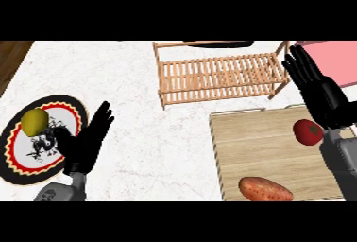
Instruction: Pick the tomato from the tray and place it in the tiered shelf
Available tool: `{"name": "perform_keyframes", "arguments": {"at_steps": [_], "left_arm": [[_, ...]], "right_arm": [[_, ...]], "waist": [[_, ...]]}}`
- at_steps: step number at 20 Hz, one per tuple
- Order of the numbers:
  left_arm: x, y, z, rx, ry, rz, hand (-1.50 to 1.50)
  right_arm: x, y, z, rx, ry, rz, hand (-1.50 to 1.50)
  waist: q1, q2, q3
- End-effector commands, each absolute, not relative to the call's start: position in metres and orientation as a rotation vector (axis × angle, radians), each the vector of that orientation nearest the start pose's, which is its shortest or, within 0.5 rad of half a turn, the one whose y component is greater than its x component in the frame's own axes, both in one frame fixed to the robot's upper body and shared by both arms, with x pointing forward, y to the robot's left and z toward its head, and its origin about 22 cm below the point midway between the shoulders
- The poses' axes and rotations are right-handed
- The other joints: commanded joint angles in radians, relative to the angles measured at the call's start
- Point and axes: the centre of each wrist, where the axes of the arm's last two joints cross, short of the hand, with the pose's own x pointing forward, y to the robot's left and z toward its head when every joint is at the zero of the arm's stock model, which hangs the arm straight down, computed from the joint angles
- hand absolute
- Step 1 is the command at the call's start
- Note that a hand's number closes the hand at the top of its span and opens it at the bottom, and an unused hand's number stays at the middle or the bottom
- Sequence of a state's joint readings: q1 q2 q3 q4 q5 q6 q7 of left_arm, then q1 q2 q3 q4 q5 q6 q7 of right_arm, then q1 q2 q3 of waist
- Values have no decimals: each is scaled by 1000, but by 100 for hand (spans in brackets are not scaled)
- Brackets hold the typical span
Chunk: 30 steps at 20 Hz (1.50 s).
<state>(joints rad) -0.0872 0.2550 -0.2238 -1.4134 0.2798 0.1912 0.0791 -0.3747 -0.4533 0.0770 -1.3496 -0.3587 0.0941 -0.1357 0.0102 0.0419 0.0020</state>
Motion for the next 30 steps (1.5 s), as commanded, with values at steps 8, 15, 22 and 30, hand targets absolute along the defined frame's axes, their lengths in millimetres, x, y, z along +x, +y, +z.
{"name": "perform_keyframes", "arguments": {"at_steps": [8,15,22,30], "left_arm": [[277,263,62,198,-1631,-1,0],[267,263,51,224,-1613,21,0],[264,258,47,230,-1598,41,0],[261,265,54,248,-1602,34,0]], "right_arm": [[346,-376,82,324,-1611,225,-150],[343,-442,112,747,-1709,423,-150],[336,-438,202,604,-1544,1010,-150],[313,-375,281,101,-1523,1471,-150]], "waist": [[39,-33,1],[24,-32,1],[3,-38,1],[-5,-42,3]]}}
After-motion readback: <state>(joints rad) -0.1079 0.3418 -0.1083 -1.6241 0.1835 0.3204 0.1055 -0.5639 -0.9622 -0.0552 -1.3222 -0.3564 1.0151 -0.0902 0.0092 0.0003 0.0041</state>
